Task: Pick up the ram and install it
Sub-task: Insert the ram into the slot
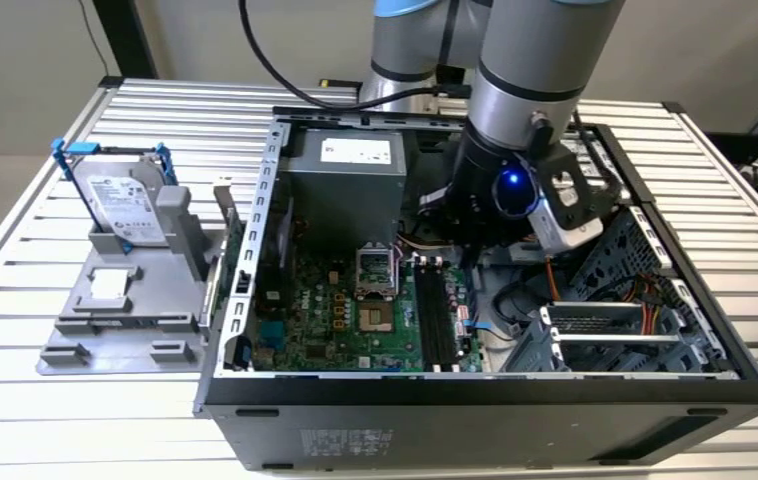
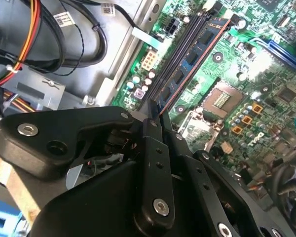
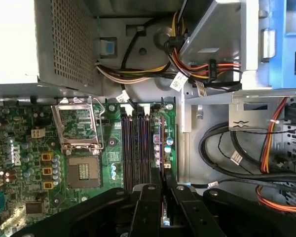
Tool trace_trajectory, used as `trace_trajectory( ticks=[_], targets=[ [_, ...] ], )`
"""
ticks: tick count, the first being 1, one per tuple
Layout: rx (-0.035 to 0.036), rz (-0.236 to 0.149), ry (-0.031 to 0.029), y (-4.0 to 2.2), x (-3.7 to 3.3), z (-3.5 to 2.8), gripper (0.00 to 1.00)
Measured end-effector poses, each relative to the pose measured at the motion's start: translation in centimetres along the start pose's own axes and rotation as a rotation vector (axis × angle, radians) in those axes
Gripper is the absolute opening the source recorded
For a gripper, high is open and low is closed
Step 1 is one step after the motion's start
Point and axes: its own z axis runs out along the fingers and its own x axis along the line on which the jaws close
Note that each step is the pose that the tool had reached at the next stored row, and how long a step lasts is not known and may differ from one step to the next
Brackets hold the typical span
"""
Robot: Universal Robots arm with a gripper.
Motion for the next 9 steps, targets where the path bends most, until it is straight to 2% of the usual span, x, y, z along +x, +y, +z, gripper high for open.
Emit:
trace_trajectory(
  ticks=[9],
  targets=[
    [0.0,-0.001,0.0,-0.03,0.07,1.64,0.0]
  ],
)
